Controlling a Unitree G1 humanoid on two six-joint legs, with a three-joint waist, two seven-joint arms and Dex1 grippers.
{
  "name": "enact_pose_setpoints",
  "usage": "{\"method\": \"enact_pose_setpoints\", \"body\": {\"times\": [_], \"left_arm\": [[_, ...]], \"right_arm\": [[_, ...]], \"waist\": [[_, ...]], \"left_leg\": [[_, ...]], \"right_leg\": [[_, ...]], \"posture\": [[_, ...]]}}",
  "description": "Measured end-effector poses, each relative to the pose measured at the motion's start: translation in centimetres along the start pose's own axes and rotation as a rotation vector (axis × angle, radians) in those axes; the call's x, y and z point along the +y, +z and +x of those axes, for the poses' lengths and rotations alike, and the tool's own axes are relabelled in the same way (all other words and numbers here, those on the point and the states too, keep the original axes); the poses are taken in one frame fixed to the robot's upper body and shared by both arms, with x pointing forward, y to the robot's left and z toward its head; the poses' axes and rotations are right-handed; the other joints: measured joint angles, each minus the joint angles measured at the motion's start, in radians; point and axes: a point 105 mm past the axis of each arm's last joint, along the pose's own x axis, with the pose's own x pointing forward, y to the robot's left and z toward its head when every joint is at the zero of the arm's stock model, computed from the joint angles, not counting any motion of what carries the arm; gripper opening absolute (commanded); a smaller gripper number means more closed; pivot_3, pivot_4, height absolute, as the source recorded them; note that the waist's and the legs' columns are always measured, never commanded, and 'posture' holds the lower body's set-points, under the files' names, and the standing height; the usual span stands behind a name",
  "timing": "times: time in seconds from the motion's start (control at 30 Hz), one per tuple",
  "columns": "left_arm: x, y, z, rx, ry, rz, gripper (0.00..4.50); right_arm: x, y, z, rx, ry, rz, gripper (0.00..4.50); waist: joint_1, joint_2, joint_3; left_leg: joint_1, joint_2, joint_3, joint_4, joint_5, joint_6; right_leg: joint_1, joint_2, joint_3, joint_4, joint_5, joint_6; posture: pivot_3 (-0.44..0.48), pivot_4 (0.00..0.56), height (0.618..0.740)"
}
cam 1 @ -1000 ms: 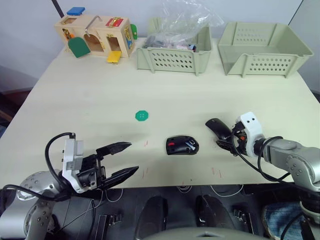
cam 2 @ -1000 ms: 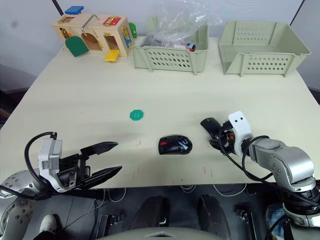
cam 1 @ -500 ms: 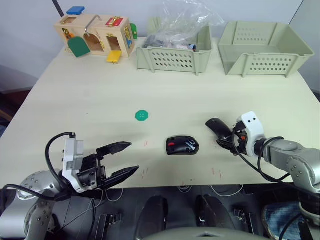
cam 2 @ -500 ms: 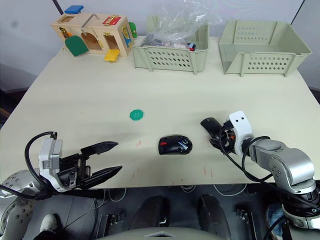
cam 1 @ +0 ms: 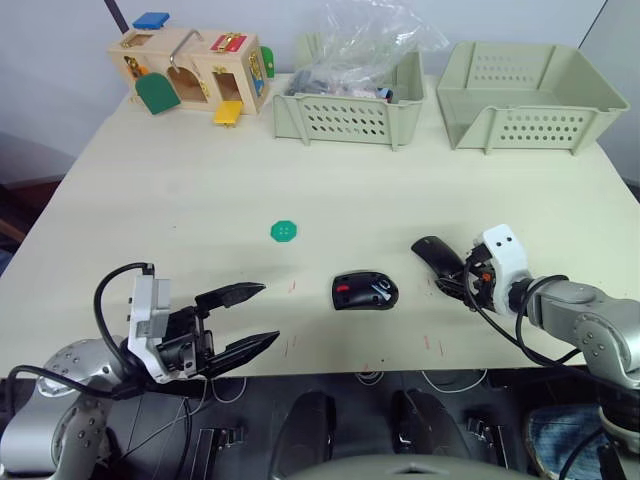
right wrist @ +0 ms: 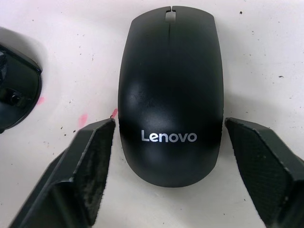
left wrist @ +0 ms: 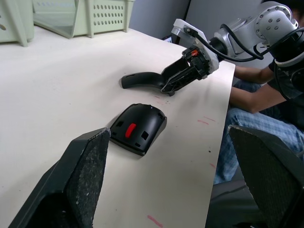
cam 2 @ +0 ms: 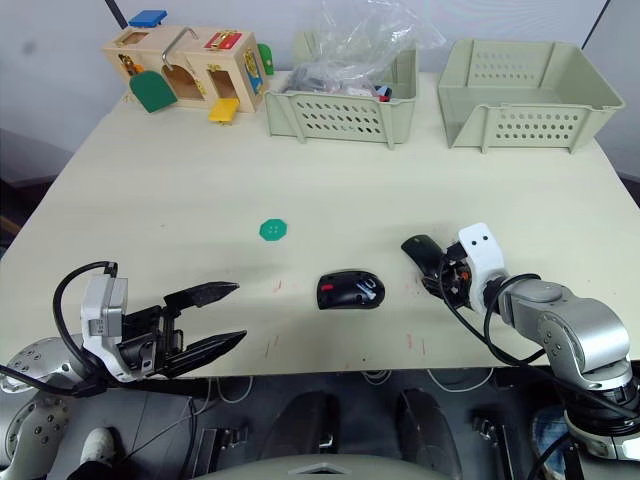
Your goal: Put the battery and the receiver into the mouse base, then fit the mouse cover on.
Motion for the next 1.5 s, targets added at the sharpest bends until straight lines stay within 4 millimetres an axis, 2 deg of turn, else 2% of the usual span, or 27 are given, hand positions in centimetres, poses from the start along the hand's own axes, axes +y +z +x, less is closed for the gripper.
{"method": "enact_pose_setpoints", "body": {"times": [0.13,0.23,0.27,0.53,0.73,0.87,0.97,1.1,1.33,1.5], "left_arm": [[0.2,-0.1,0.0,-0.002,0.002,-0.004,4.27],[0.2,0.0,0.0,-0.004,0.002,0.001,4.27],[0.2,-0.1,0.0,-0.003,0.002,0.001,4.27],[0.1,-0.1,0.1,-0.003,-0.003,0.003,4.27],[0.3,-0.2,-0.1,0.004,0.000,0.004,4.27],[0.6,-0.3,-0.4,0.021,-0.006,0.000,4.27],[0.7,-0.2,-0.5,0.023,-0.016,0.003,4.27],[1.0,0.3,-0.6,0.025,-0.026,0.018,4.27],[1.2,0.2,-1.1,0.029,-0.022,0.006,4.27],[1.3,0.4,-1.7,0.046,-0.011,0.013,4.27]], "right_arm": [[0.0,0.0,0.0,-0.001,0.000,-0.003,3.79],[0.0,0.0,0.0,-0.001,0.001,-0.003,2.98],[0.0,0.0,0.0,-0.001,0.001,-0.004,2.55],[-0.2,0.1,-0.3,0.002,-0.008,-0.020,2.55],[0.1,1.1,-1.3,0.009,0.037,-0.125,2.55],[3.5,5.3,-3.7,-0.032,0.274,-0.390,2.55],[5.0,6.2,-4.1,-0.012,0.401,-0.472,2.55],[6.6,8.3,-4.1,0.012,0.541,-0.589,2.55],[8.5,8.1,-2.2,0.150,0.695,-0.746,2.55],[9.2,7.5,-0.4,0.218,0.736,-0.779,2.55]], "waist": [[0.000,0.000,0.000],[0.000,0.000,0.000],[0.000,0.000,0.000],[0.000,0.000,0.000],[0.000,0.002,0.001],[-0.010,0.004,0.003],[-0.015,0.004,0.004],[-0.022,0.004,0.005],[-0.024,0.004,0.005],[-0.022,0.005,0.006]], "left_leg": [[0.000,0.000,0.000,0.000,0.000,0.000],[-0.001,0.000,0.000,0.000,0.000,0.000],[-0.001,0.000,0.000,0.000,0.000,0.000],[-0.005,0.000,0.000,0.000,0.000,0.000],[-0.011,-0.002,0.000,0.000,0.000,0.000],[-0.010,-0.001,-0.002,0.001,0.000,0.000],[-0.011,-0.001,-0.002,0.001,0.000,0.000],[-0.011,-0.001,-0.002,0.001,0.000,0.000],[-0.011,-0.001,-0.001,0.001,0.000,0.000],[-0.011,-0.001,-0.001,0.001,0.000,0.000]], "right_leg": [[0.000,0.000,0.000,0.000,0.000,0.000],[-0.001,0.000,0.000,0.000,0.000,0.000],[-0.001,0.000,0.000,0.000,0.000,0.000],[-0.005,0.000,0.000,0.000,0.000,0.000],[-0.010,0.000,0.000,0.000,0.000,0.000],[-0.010,0.001,-0.002,0.000,0.000,0.000],[-0.010,0.002,-0.002,0.000,0.000,0.000],[-0.010,0.002,-0.001,0.000,0.001,0.000],[-0.011,0.002,-0.001,0.000,0.001,0.000],[-0.011,0.000,-0.001,0.001,0.001,0.000]], "posture": [[0.000,0.150,0.740],[0.000,0.150,0.740],[0.000,0.150,0.740],[0.000,0.150,0.740],[0.000,0.150,0.740],[0.000,0.150,0.740],[0.000,0.150,0.740],[0.000,0.150,0.740],[0.000,0.150,0.740],[0.000,0.150,0.740]]}}
